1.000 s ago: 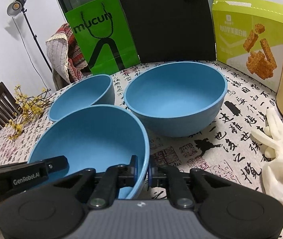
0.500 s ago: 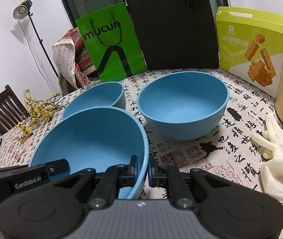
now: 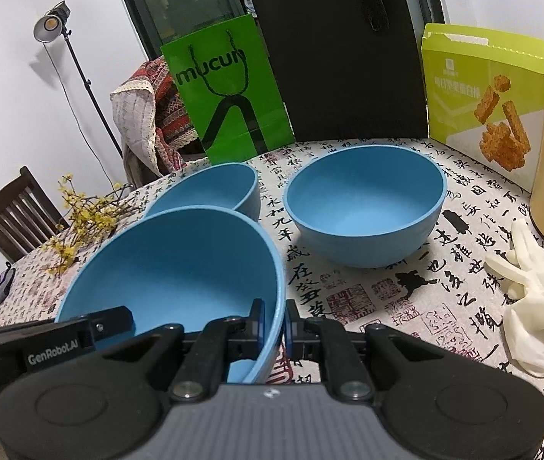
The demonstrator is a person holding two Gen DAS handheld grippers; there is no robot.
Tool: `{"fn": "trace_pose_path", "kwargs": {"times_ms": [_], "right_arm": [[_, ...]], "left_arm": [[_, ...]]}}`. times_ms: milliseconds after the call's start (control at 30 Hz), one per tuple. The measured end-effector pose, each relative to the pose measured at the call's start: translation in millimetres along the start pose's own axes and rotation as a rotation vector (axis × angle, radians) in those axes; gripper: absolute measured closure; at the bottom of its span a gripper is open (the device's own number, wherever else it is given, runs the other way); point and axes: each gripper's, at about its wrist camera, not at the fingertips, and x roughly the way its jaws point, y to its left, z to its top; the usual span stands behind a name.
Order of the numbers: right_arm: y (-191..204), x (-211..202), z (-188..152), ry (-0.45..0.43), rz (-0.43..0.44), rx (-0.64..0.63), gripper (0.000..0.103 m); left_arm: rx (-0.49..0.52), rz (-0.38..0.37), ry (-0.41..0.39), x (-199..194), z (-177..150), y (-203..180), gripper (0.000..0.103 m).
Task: Organize plates and bowls
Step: 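Lift the blue bowl off the table with both grippers, then carry the held blue bowl with both grippers toward the pink vase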
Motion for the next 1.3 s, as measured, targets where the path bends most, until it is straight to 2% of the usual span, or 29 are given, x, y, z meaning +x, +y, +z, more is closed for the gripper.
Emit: {"fn": "trace_pose_path", "kwargs": {"times_ms": [1300], "right_arm": [[37, -39, -11, -0.048, 0.061, -0.032, 0.093]], "left_arm": [[-0.041, 0.031, -0.07, -62, -15, 26, 0.094]]}}
